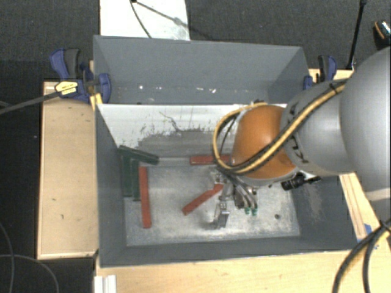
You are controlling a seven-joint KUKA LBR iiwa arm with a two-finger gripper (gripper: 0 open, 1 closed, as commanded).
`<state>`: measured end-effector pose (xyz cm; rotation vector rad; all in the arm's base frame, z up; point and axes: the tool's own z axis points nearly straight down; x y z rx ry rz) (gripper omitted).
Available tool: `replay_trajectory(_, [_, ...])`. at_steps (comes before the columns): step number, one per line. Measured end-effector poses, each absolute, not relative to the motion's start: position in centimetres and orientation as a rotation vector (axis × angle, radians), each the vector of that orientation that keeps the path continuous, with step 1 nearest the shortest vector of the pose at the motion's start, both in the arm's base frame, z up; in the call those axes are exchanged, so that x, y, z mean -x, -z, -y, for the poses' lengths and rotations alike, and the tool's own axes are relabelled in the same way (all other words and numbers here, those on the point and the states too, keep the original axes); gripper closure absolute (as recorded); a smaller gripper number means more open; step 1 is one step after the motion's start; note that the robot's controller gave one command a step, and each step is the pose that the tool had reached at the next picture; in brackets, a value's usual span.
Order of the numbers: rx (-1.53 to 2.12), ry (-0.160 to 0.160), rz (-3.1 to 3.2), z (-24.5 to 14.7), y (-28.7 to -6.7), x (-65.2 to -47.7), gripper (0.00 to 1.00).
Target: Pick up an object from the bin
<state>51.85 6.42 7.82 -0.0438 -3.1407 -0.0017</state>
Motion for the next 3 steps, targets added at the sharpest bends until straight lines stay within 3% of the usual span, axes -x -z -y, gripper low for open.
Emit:
replay_trajectory(1, [-0.049,0.004,3.147,-10.0,-7.1,-55.9,0.0])
replay_trajectory(2, [-0.044,0.002,3.144,-9.8,-7.1,-55.8,1.0])
replay_trajectory(3, [0.045,0.004,3.15,-8.6,-20.4,-52.9,1.0])
